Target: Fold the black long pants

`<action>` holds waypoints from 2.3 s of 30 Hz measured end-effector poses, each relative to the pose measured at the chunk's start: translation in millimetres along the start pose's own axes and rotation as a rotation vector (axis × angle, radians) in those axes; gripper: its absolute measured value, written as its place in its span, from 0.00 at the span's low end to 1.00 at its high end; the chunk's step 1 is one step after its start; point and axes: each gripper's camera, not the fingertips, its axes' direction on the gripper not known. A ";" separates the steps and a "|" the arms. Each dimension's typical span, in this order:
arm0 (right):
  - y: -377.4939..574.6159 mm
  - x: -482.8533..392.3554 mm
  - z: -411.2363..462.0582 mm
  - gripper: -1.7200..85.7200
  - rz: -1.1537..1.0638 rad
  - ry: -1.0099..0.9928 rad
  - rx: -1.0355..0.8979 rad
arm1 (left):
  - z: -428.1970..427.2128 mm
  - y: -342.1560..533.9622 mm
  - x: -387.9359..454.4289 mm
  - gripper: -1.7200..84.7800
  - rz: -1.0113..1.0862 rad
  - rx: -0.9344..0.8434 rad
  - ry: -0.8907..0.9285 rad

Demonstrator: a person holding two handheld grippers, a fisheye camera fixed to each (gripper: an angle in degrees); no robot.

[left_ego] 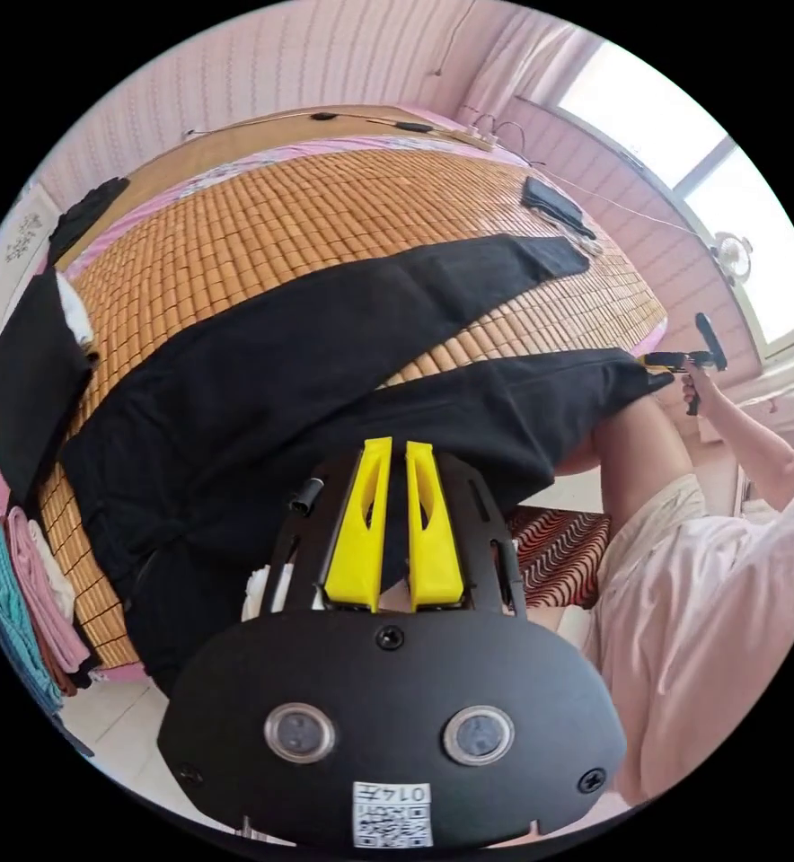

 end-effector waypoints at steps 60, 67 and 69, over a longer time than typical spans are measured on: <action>-174.5 -145.9 -8.8 0.02 -0.254 0.328 0.202 | 86.6 -34.2 45.6 0.01 -0.090 -0.086 -0.099; -106.4 -183.4 -30.9 0.05 -0.395 0.381 0.303 | 45.6 38.0 26.2 0.02 -0.200 0.022 -0.043; -80.1 -185.7 -30.6 0.10 -0.416 0.370 0.287 | 31.8 70.6 10.8 0.03 -0.274 0.054 0.010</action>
